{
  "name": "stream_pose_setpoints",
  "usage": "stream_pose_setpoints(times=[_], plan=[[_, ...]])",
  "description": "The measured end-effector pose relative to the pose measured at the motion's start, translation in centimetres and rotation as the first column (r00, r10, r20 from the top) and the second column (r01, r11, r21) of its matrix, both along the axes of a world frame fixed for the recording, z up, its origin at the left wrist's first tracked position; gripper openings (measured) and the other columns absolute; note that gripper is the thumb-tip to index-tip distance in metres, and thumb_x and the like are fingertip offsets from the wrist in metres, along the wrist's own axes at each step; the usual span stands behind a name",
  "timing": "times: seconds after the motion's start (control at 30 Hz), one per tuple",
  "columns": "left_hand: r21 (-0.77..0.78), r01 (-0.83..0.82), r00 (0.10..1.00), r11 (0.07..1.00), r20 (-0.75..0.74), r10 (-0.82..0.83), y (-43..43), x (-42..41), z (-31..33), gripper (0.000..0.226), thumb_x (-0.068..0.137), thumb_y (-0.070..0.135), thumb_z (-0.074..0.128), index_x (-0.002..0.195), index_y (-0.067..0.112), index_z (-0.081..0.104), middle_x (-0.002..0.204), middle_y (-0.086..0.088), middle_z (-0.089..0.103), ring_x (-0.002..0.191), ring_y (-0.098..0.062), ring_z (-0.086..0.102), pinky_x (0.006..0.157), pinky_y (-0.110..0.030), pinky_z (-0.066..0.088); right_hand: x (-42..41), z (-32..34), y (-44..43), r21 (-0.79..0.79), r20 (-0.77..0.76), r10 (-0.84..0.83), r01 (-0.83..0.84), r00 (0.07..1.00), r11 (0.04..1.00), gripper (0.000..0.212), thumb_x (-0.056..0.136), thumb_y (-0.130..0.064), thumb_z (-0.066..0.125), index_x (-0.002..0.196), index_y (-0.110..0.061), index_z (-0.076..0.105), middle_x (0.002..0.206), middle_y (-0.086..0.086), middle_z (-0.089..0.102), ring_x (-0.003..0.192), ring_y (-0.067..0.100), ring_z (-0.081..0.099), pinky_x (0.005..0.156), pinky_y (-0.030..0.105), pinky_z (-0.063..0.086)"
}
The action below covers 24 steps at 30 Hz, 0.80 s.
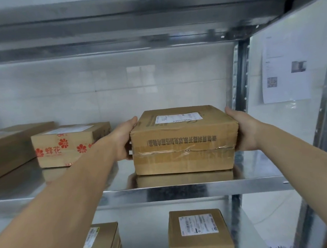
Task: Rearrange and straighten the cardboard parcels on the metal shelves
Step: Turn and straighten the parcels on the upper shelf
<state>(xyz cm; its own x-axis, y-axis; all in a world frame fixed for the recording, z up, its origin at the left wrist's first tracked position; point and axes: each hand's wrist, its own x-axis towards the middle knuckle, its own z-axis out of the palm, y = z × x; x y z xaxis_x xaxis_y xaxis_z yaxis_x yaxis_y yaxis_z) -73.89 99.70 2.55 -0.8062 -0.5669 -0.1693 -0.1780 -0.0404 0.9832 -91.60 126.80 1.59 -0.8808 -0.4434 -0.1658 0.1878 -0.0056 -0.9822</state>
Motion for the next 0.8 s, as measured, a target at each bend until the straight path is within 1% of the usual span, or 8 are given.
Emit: stream_pose_setpoints(times=[0.3,0.43,0.5,0.57,0.6,0.67,0.73,0.8], plan=[[-0.006,0.016,1.0,1.0,0.007,-0.016,-0.4,0.1,0.6,0.049,0.101,0.063,0.04,0.096,0.023,0.067,0.107,-0.01,0.07,0.105,-0.029,0.063,0.079,-0.046,0.047,-0.2,0.3,-0.3,-0.015,0.014,0.017,-0.017,1.0,1.0,0.061,0.096,-0.071,0.046,0.124,-0.022,0.069,0.117,0.015,0.075,0.115,0.037,0.066,0.109,0.057,0.044],[-0.008,0.015,1.0,1.0,-0.012,-0.015,-0.6,0.4,1.1,0.048,0.101,0.063,0.04,0.097,0.023,0.066,0.105,-0.009,0.07,0.104,-0.029,0.065,0.082,-0.046,0.049,0.1,1.0,-0.4,-0.032,0.006,0.027,-0.027,1.0,0.999,0.058,0.097,-0.069,0.047,0.122,-0.022,0.069,0.117,0.014,0.075,0.116,0.037,0.066,0.109,0.058,0.043],[-0.012,-0.004,0.999,1.0,-0.053,0.003,-0.5,0.7,1.4,0.043,0.102,0.059,0.042,0.096,0.024,0.067,0.098,-0.007,0.07,0.099,-0.027,0.066,0.082,-0.043,0.051,0.6,1.4,-0.3,-0.035,-0.032,0.028,-0.029,0.999,0.999,0.052,0.098,-0.066,0.049,0.117,-0.022,0.07,0.111,0.013,0.076,0.113,0.036,0.067,0.108,0.056,0.045],[-0.003,-0.012,0.995,1.0,-0.096,0.011,-0.3,0.9,1.7,0.04,0.103,0.056,0.045,0.095,0.024,0.069,0.095,-0.004,0.071,0.094,-0.024,0.066,0.08,-0.039,0.052,1.1,1.7,-0.2,-0.037,-0.077,0.029,-0.032,0.997,0.999,0.044,0.098,-0.062,0.052,0.109,-0.024,0.07,0.096,0.011,0.078,0.106,0.033,0.068,0.103,0.052,0.05],[0.008,-0.007,0.993,1.0,-0.117,0.008,-0.2,1.0,1.8,0.039,0.102,0.055,0.046,0.096,0.024,0.07,0.098,-0.003,0.073,0.095,-0.024,0.067,0.084,-0.039,0.054,1.2,1.8,0.0,-0.041,-0.096,0.032,-0.036,0.995,0.999,0.04,0.098,-0.061,0.054,0.108,-0.025,0.07,0.09,0.009,0.078,0.103,0.032,0.069,0.101,0.051,0.051],[0.027,0.013,0.988,1.0,-0.155,-0.009,0.0,1.0,2.0,0.04,0.102,0.054,0.047,0.098,0.024,0.073,0.104,-0.002,0.077,0.095,-0.022,0.07,0.094,-0.04,0.054,1.3,1.9,0.1,-0.049,-0.128,0.054,-0.06,0.99,0.997,0.039,0.097,-0.059,0.057,0.115,-0.028,0.071,0.095,0.006,0.079,0.107,0.032,0.07,0.103,0.053,0.051],[0.045,0.03,0.98,0.999,-0.196,-0.021,0.2,0.9,2.1,0.042,0.104,0.053,0.044,0.1,0.023,0.074,0.099,-0.002,0.079,0.082,-0.017,0.074,0.084,-0.036,0.056,1.3,1.9,0.2,-0.05,-0.16,0.08,-0.089,0.984,0.995,0.04,0.098,-0.059,0.055,0.121,-0.03,0.071,0.105,0.004,0.078,0.111,0.031,0.069,0.105,0.054,0.049],[0.06,0.033,0.975,0.998,-0.222,-0.019,0.4,0.7,2.0,0.043,0.105,0.052,0.042,0.107,0.023,0.073,0.093,-0.001,0.079,0.075,-0.015,0.075,0.076,-0.034,0.056,1.4,2.0,0.3,-0.068,-0.179,0.083,-0.097,0.98,0.993,0.039,0.099,-0.057,0.053,0.119,-0.029,0.072,0.109,0.004,0.077,0.11,0.03,0.069,0.107,0.053,0.048]])
